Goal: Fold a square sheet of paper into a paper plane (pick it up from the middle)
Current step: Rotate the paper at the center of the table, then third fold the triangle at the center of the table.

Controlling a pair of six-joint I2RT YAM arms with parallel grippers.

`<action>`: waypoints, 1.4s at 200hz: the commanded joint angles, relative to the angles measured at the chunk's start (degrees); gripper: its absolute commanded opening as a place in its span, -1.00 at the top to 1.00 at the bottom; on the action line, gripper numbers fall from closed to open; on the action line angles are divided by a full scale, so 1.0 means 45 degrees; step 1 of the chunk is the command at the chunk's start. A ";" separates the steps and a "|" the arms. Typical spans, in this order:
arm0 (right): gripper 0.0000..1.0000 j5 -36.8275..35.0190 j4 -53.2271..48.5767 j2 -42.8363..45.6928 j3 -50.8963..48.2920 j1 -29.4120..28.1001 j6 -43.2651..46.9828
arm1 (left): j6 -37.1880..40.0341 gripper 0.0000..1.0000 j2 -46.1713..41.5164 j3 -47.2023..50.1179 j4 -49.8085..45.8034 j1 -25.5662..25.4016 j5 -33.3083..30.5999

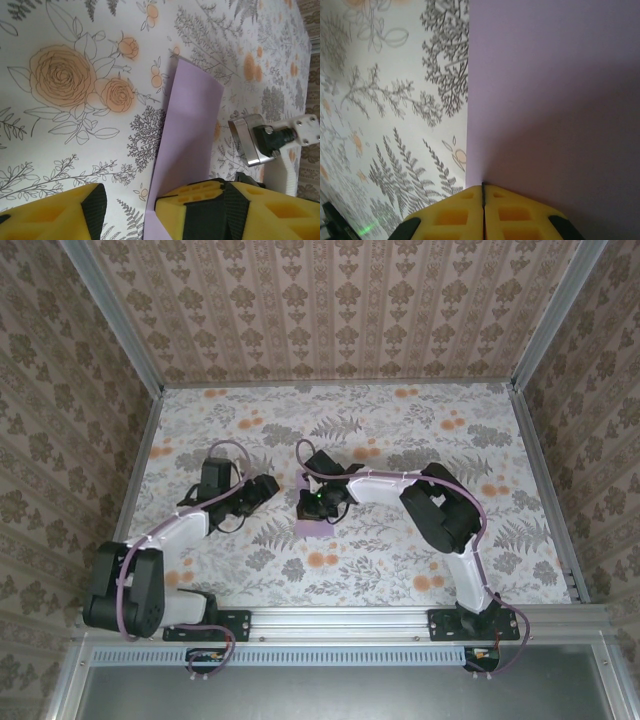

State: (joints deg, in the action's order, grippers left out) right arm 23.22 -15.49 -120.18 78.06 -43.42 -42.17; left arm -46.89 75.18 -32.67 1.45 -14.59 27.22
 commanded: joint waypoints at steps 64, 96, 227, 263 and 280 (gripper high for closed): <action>0.66 0.0877 -0.1613 0.2952 -0.1757 0.0807 0.2454 | 0.0503 0.11 0.1609 -0.1343 -0.0004 -0.1771 0.0318; 0.30 -0.0364 -0.0568 0.4885 -0.3267 0.1565 0.0698 | 0.0303 0.34 0.2430 -0.1889 0.0398 -0.2807 0.0468; 0.06 0.0107 0.0699 0.5949 -0.6665 0.2858 -0.0902 | 0.0718 0.89 0.5853 -0.3790 -0.2380 -0.4452 -0.0786; 0.09 0.0333 0.0585 0.5409 -0.6478 0.2574 -0.0807 | 0.0775 0.95 0.6224 -0.3705 -0.2957 -0.4492 -0.1364; 0.10 0.0440 0.0490 0.5224 -0.6393 0.2471 -0.0727 | 0.0753 0.96 0.6301 -0.3658 -0.2997 -0.4492 -0.1440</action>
State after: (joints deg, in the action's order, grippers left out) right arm 23.22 -12.82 -95.39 48.36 -31.62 -45.21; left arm -44.82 100.68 -49.91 -6.24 -34.48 25.15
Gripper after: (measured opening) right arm 0.452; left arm 0.055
